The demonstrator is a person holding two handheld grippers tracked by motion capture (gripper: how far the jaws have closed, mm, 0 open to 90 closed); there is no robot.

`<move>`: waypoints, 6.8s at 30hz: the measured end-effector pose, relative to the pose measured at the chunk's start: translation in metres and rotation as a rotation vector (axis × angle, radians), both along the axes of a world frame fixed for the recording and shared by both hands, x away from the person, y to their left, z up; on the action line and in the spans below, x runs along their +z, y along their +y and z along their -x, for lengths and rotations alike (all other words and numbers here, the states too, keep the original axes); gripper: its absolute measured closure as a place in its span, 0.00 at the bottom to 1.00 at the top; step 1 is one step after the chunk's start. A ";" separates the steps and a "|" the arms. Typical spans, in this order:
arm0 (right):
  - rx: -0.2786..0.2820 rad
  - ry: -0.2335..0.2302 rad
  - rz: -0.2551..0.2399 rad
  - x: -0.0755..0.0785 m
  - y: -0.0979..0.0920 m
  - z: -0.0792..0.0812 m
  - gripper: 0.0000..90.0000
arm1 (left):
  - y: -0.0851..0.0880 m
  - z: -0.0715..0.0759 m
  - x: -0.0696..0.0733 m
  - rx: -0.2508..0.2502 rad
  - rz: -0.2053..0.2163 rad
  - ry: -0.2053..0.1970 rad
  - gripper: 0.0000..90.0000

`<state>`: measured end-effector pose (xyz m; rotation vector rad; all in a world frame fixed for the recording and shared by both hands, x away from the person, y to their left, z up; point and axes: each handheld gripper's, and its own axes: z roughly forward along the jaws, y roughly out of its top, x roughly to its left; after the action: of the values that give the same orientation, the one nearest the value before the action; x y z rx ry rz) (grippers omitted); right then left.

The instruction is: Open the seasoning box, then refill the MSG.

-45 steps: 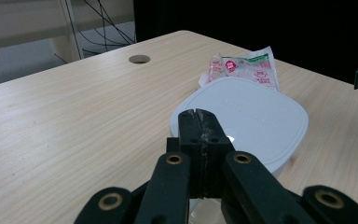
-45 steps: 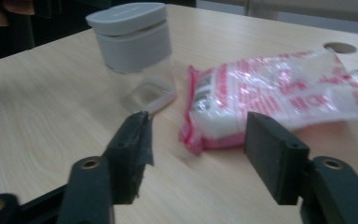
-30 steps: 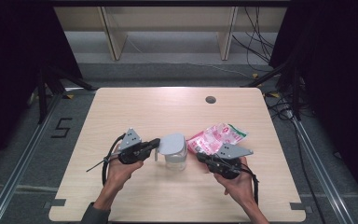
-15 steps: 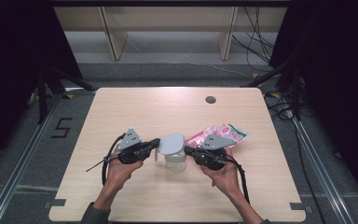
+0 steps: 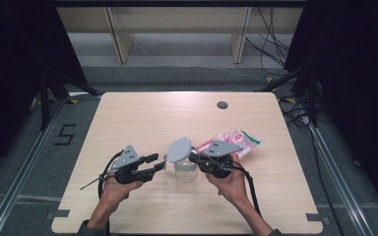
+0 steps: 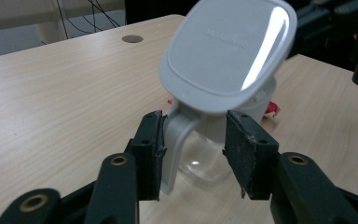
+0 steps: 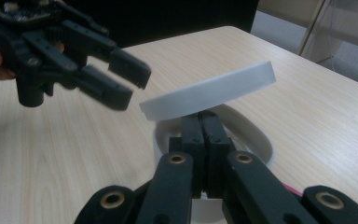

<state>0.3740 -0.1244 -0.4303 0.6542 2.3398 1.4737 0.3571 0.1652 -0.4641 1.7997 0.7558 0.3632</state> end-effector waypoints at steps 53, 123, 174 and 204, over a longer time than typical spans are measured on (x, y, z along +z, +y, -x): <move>-0.530 0.232 -0.133 -0.045 -0.153 -0.001 0.35 | 0.003 0.032 -0.022 0.077 -0.035 0.042 0.35; -0.541 0.315 -0.145 -0.081 -0.128 -0.058 0.40 | -0.006 0.034 -0.024 0.058 -0.053 0.071 0.31; -0.397 0.042 -0.098 -0.022 -0.100 -0.032 0.99 | -0.004 0.036 -0.021 0.064 -0.055 0.061 0.32; -0.256 -0.062 0.006 0.046 -0.118 0.017 1.00 | -0.119 0.043 -0.036 -0.078 -0.051 0.047 0.33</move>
<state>0.3575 -0.2422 -0.3848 0.8573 2.1219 1.3515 0.3144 0.0464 -0.4997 1.8857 0.7127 0.2917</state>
